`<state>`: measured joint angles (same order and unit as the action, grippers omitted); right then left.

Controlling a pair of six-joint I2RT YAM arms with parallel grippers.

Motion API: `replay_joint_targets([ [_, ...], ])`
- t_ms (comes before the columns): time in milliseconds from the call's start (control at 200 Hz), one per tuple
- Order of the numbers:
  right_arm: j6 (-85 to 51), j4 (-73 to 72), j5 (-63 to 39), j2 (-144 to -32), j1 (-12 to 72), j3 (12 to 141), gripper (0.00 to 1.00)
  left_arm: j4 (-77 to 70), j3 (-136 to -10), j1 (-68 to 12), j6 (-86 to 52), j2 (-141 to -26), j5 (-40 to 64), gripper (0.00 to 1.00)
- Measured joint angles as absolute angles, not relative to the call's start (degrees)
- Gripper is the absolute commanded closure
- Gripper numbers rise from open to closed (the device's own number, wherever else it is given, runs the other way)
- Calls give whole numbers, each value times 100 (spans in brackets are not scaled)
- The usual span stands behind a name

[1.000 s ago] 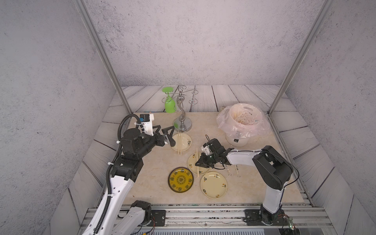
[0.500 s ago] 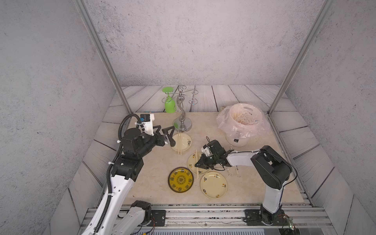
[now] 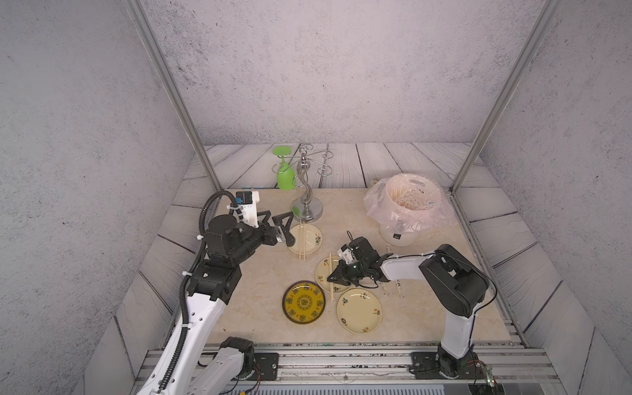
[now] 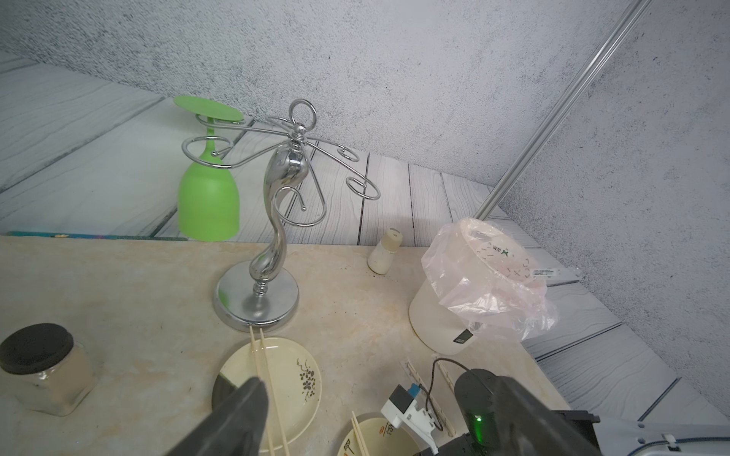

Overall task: Remove the packaging of disposable chopsticks
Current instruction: Place the disposable chopsticks on the plate.

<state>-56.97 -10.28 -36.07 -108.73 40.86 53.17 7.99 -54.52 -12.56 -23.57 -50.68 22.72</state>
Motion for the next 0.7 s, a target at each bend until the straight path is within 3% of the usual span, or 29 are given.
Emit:
replay_joint_targets([
  [701,-5662,-1044,-3653,-10886,4086,5242,79,799,-5452,-1249,-2357,-5068,2274,8],
])
